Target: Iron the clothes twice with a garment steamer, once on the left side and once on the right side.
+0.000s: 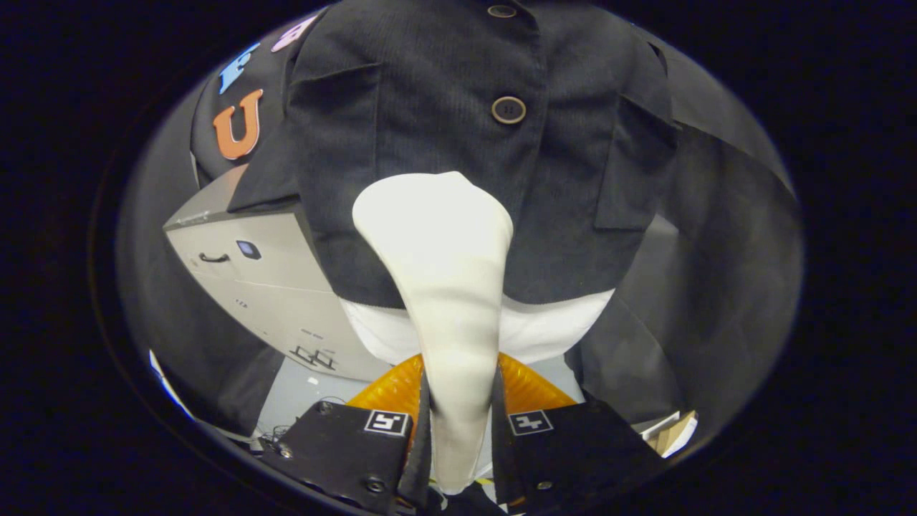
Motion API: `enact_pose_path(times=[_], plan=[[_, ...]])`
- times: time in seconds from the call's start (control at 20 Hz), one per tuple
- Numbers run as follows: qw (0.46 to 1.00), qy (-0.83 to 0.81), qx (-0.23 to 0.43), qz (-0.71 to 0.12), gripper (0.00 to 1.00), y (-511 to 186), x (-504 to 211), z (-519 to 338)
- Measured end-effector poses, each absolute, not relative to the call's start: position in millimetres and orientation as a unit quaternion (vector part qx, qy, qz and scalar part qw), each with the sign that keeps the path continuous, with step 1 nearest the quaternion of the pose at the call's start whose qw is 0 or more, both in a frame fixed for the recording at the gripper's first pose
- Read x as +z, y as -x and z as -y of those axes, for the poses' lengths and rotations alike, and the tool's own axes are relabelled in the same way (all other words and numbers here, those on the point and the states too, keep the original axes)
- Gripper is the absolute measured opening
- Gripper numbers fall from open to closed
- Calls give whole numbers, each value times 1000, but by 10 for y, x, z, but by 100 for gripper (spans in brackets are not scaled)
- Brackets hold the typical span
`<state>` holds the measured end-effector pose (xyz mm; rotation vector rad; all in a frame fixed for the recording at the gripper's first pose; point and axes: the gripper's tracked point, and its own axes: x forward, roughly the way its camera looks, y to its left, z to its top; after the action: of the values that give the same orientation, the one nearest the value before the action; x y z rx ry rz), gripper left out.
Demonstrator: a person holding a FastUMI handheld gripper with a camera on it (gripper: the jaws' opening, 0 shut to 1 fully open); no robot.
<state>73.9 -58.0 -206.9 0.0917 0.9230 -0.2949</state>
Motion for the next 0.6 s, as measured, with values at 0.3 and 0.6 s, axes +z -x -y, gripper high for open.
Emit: enact_pose_path(times=[0.3, 0.6], plan=[[860, -67, -142, -485, 37, -469, -2545, 413], [874, -89, -146, -455, 37, -390, -2341, 485]])
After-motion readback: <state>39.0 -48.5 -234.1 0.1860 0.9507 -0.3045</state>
